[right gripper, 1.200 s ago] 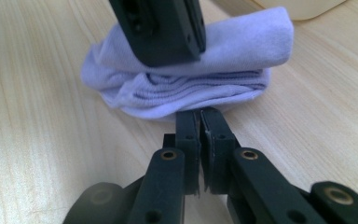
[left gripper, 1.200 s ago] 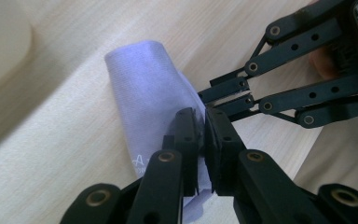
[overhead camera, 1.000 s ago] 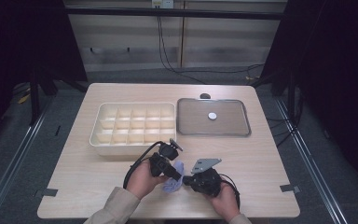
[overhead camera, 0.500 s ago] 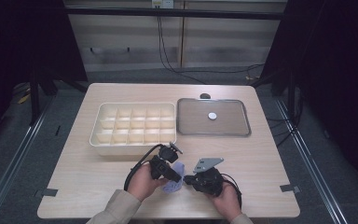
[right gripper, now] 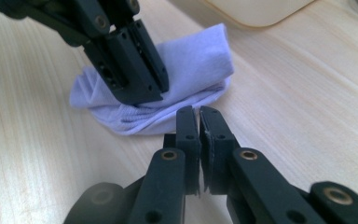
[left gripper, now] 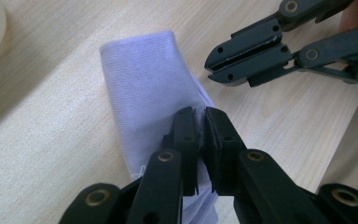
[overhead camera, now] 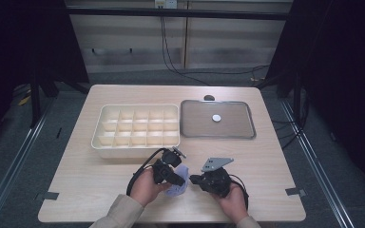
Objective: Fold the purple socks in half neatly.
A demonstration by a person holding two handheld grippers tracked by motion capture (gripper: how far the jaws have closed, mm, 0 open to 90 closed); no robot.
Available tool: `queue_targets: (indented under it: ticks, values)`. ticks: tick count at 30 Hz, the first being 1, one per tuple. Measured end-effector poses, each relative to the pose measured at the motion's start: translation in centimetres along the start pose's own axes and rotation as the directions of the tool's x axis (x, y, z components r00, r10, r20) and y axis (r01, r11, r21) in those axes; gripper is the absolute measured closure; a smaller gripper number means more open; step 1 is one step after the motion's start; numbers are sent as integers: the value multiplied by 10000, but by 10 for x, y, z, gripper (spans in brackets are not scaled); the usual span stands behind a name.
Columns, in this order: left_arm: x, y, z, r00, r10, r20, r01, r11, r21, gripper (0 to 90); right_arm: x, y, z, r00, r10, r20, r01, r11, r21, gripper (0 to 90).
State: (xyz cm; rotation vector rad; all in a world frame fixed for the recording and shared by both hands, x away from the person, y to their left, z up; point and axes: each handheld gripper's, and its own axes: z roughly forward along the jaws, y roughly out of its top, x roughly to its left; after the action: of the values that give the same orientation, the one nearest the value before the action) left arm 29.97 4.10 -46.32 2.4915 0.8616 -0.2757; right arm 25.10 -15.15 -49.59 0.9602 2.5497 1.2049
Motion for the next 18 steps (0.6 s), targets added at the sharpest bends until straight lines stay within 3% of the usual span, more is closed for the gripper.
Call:
queue_targets:
  ticks: [7, 18]
  values:
    - [0, 0, 0, 10000, 88, -40, -88, 10000, 22, 839, -3, 5, -6, 9998, 176, -2, -176, 9992, -349, 900]
    - [1, 0, -1, 10000, -95, 17, 95, 10000, 24, 838, -6, 13, -12, 9994, 342, 61, -337, 9971, -689, 900]
